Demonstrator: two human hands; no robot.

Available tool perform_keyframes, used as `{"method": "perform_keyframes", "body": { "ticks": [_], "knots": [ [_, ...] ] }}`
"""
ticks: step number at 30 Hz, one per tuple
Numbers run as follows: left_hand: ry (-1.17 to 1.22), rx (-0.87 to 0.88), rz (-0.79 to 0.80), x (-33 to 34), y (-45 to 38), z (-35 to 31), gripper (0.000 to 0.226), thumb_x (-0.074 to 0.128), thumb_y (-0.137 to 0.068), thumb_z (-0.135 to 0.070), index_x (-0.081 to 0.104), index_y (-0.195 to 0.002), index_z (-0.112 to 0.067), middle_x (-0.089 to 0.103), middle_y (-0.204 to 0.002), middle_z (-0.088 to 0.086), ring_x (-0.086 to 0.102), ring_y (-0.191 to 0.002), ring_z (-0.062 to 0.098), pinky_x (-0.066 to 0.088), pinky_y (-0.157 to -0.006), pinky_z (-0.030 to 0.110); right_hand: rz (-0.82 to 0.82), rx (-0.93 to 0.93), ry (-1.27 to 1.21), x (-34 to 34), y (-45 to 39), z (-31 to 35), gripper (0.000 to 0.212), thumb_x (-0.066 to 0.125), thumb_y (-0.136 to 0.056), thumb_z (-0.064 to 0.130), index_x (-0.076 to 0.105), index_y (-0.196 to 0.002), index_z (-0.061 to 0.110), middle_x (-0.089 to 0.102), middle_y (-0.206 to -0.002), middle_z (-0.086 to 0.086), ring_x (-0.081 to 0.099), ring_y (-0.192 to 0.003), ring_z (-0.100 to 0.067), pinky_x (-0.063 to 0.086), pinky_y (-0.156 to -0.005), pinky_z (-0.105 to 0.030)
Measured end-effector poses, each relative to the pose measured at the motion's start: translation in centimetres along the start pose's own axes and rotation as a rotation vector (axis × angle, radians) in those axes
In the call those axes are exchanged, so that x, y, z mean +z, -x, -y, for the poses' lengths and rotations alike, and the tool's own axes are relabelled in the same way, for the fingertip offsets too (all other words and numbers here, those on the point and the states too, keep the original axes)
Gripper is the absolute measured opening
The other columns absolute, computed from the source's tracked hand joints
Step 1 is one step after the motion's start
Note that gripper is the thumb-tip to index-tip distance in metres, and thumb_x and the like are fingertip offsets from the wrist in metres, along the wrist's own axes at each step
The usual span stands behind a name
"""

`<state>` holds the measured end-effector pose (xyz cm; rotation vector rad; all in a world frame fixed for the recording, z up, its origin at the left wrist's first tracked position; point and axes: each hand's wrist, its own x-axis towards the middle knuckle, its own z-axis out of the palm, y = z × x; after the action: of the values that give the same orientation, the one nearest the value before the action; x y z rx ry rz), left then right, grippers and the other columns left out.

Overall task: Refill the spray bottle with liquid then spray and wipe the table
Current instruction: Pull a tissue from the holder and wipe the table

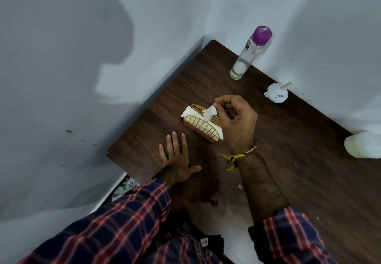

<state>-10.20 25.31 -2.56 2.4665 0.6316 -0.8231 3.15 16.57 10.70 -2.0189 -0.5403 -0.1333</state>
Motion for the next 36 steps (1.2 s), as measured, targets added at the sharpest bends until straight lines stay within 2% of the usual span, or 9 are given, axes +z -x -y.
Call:
{"method": "perform_keyframes", "body": {
  "ticks": [5,11,13,16,19,22,25,30,36],
  "knots": [
    [-0.018,0.001,-0.019,0.0,0.0,0.1,0.125,0.053,-0.079,-0.074,-0.032,-0.147,-0.013,-0.040,-0.151,0.021,-0.035,-0.140,0.039,-0.016,-0.112,0.061,-0.051,-0.067,-0.039,-1.8,-1.2,2.9,0.009,0.075,-0.085,0.003,0.074,-0.093,0.006,0.071,-0.090,-0.003,0.067,-0.084,-0.008,0.053,-0.076,-0.017],
    [0.017,-0.012,-0.033,-0.9,1.0,0.1,0.118,0.057,-0.082,-0.067,-0.026,-0.151,-0.017,-0.035,-0.155,0.017,-0.031,-0.144,0.036,-0.014,-0.114,0.058,-0.057,0.105,-0.276,-7.6,-0.1,5.9,0.014,0.076,-0.085,0.002,0.073,-0.096,0.009,0.072,-0.089,-0.001,0.069,-0.084,-0.008,0.054,-0.077,-0.019],
    [0.168,-0.029,-0.093,-1.7,1.8,-0.5,0.091,0.054,-0.092,-0.055,-0.001,-0.157,-0.021,-0.018,-0.162,0.014,-0.016,-0.150,0.032,-0.006,-0.117,0.056,-0.033,0.154,-0.340,-10.0,1.2,5.9,0.018,0.076,-0.084,0.000,0.072,-0.096,0.013,0.073,-0.090,-0.004,0.070,-0.085,-0.011,0.054,-0.078,-0.019],
    [0.753,-0.017,-0.177,-3.4,4.5,-3.4,0.047,0.046,-0.100,-0.045,0.049,-0.141,-0.021,0.043,-0.151,0.010,0.041,-0.137,0.022,0.031,-0.114,0.040,-0.036,0.251,-0.425,-13.1,3.5,5.0,0.021,0.077,-0.082,0.000,0.073,-0.095,0.017,0.072,-0.089,0.001,0.067,-0.082,-0.008,0.053,-0.075,-0.017],
    [1.345,0.075,0.135,-4.2,7.9,-7.9,0.050,0.042,-0.099,-0.052,0.061,-0.128,-0.016,0.066,-0.127,0.008,0.065,-0.113,0.019,0.049,-0.102,0.037,-0.046,0.369,-0.502,-15.9,6.2,3.7,0.020,0.076,-0.080,-0.001,0.073,-0.095,0.014,0.071,-0.087,-0.001,0.065,-0.079,-0.009,0.054,-0.072,-0.018],
    [1.482,0.071,0.485,-3.2,9.2,-11.6,0.072,0.044,-0.084,-0.069,0.056,-0.129,-0.015,0.068,-0.123,0.014,0.067,-0.112,0.028,0.051,-0.099,0.047,-0.071,0.468,-0.607,-18.6,8.3,2.5,0.019,0.077,-0.075,0.005,0.073,-0.092,0.014,0.072,-0.085,0.000,0.066,-0.078,-0.009,0.056,-0.068,-0.019],
    [1.555,0.086,0.683,-2.1,10.5,-14.6,0.075,0.055,-0.083,-0.065,0.048,-0.137,-0.013,0.067,-0.123,0.019,0.065,-0.113,0.033,0.052,-0.096,0.047,-0.098,0.525,-0.742,-21.6,10.2,1.3,0.020,0.081,-0.067,0.013,0.077,-0.086,0.017,0.073,-0.085,0.000,0.067,-0.079,-0.011,0.057,-0.067,-0.021],
    [1.593,0.174,0.483,-1.7,11.7,-17.8,0.041,0.071,-0.082,-0.016,0.062,-0.121,-0.007,0.073,-0.100,0.015,0.071,-0.080,0.021,0.059,-0.068,0.031,-0.173,0.594,-0.798,-26.2,13.6,-1.9,0.031,0.085,-0.061,0.019,0.077,-0.091,0.016,0.072,-0.085,-0.003,0.067,-0.079,-0.014,0.056,-0.066,-0.025],
    [1.287,0.192,0.227,0.1,10.9,-18.8,0.029,0.075,-0.083,-0.009,0.068,-0.111,-0.011,0.074,-0.103,0.012,0.074,-0.083,0.029,0.058,-0.063,0.029,-0.324,0.816,-0.678,-25.1,17.4,-8.0,0.026,0.074,-0.076,-0.012,0.068,-0.093,0.007,0.068,-0.075,-0.004,0.066,-0.068,-0.020,0.063,-0.063,-0.033]
  ]
}}
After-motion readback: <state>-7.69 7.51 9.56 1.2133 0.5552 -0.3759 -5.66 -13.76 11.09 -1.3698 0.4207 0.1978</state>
